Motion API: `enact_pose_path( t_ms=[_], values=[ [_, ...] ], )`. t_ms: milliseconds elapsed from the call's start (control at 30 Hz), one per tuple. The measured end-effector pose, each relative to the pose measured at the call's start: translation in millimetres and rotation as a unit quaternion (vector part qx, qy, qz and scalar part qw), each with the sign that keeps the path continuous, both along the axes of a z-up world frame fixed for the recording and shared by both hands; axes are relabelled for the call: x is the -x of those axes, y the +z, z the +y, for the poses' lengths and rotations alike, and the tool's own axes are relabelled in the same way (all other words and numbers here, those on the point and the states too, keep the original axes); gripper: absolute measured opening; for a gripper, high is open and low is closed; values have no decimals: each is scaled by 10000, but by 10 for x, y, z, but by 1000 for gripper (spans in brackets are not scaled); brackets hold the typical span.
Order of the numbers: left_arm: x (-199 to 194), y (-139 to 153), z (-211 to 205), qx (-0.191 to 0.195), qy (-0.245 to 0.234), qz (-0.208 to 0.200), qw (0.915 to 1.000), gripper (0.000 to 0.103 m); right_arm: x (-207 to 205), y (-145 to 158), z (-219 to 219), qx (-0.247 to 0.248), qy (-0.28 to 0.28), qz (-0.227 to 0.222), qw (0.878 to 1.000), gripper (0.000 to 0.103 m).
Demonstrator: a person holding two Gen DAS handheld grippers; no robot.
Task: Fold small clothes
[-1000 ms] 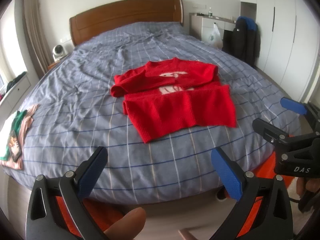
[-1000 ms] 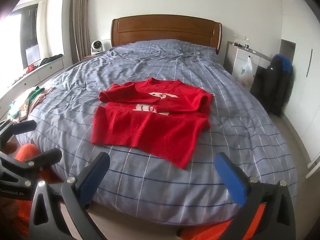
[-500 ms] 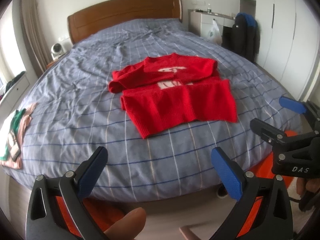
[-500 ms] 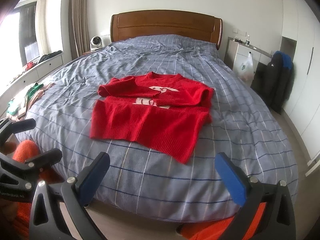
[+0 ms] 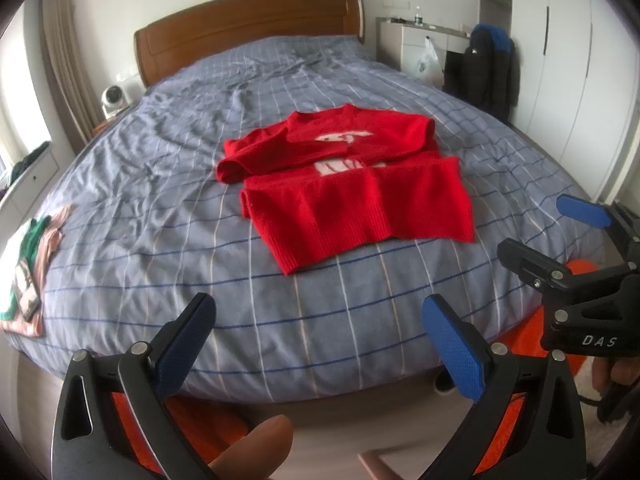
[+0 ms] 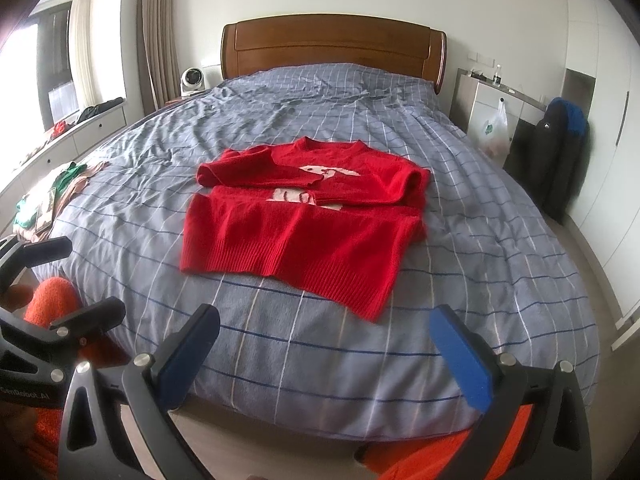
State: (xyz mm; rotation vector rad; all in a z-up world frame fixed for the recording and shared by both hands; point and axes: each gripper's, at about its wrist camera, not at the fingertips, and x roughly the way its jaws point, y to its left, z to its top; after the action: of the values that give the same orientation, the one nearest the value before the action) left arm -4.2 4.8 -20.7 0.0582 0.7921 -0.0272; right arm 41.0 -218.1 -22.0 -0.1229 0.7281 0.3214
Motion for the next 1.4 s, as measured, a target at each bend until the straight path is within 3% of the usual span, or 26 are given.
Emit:
enact_pose_path(
  t_ms=[767,1000,1167,1233,1400],
  values=[
    [-3,-1,-41,53,-2,-28,10000,103,12,-3,-2,-7,-2,1,10000,103],
    [-94,-108,106,-443,204,335,9982,103,7,-27,4,45,-7,-17,10000,103],
    [-371,-361,688,244,790,735,9939,103,-165,-137,-327,-331,-334,138,9988,103],
    [-528,-502,768,725,708,822,9915,103,-291,-225,-530,-568,-514,241,9968,103],
    [-1053,-747,767,761,401,1005,9912,100,-886,-698,-838,-1203,-361,1081,9862,103]
  ],
)
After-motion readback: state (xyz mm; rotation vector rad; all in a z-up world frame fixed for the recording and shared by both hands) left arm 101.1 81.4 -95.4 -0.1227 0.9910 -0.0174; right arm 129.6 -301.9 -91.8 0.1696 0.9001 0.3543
